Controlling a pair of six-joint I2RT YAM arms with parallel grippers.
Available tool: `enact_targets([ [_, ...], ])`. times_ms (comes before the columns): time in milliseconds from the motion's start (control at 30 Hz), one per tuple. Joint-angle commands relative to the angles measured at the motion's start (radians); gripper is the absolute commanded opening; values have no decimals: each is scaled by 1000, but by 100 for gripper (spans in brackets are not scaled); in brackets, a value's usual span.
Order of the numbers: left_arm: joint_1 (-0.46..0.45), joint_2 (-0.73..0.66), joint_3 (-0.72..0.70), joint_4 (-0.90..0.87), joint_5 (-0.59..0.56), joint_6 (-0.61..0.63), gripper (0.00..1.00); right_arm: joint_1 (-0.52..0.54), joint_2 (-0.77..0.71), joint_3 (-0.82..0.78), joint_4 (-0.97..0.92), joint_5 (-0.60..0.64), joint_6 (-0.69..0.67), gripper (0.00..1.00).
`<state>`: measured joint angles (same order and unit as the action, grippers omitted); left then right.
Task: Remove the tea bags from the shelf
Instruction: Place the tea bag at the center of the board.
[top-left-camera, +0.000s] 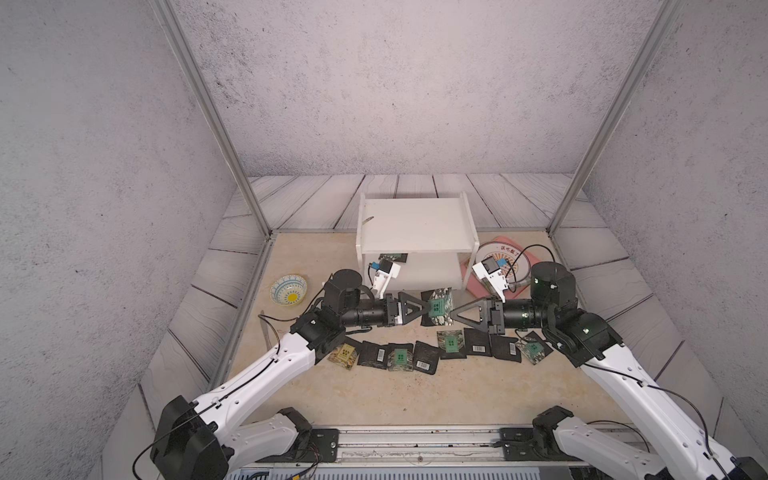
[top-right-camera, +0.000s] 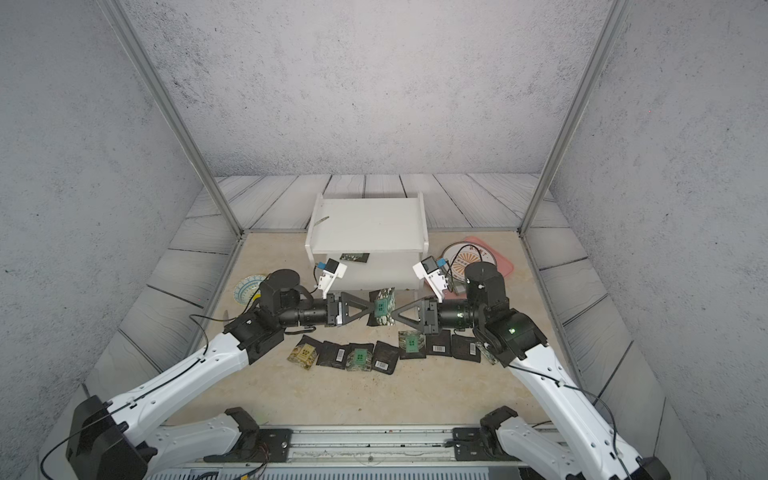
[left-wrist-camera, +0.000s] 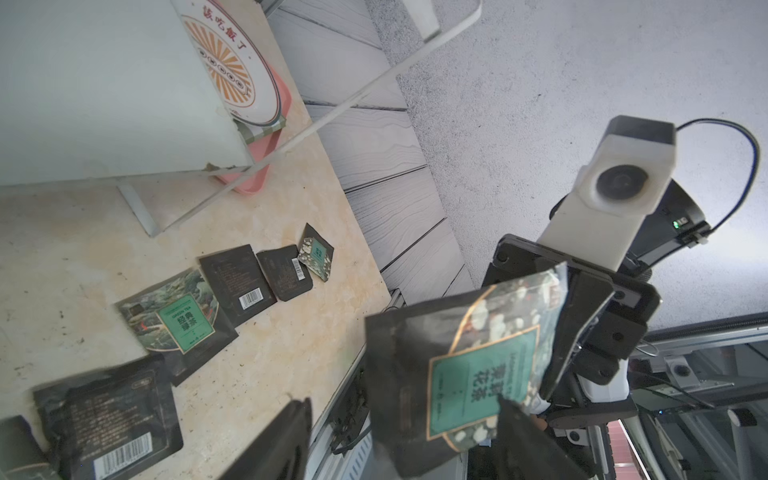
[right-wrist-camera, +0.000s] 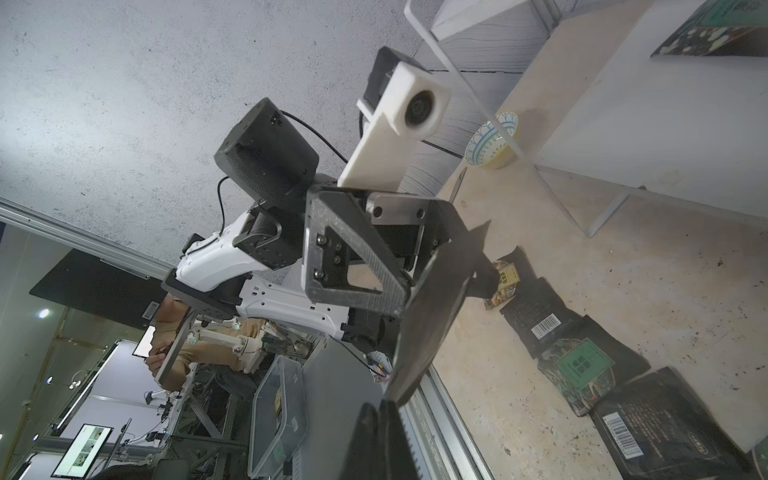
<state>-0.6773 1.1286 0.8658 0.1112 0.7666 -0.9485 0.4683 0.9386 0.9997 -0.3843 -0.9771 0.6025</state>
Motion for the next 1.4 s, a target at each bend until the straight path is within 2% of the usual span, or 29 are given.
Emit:
enact_targets([
  [0, -7, -10, 3, 61, 30, -3, 63, 4, -24, -12, 42, -1, 13, 0],
  [233, -7, -33, -30, 86, 32, -17, 39, 4, -4, -10, 73, 12, 32, 0],
  [300, -7, -38, -31, 58, 18, -7, 42, 4, 1, -12, 88, 11, 45, 0],
  [400, -7, -48, -36, 4, -22, 13, 54, 3, 0, -7, 99, 1, 54, 0],
  [600, -7, -43, -50, 41, -32, -1, 76, 3, -12, -18, 114, -11, 55, 0],
  [833, -7, -6, -34, 139, 36, -38, 78, 4, 12, -28, 142, -45, 66, 0],
  [1033, -7, -5, -28, 182, 67, -49, 68, 3, 21, -27, 143, -44, 60, 0],
  [1367, -7, -60, -60, 146, 15, -49, 41, 3, 23, -26, 129, -18, 46, 0],
])
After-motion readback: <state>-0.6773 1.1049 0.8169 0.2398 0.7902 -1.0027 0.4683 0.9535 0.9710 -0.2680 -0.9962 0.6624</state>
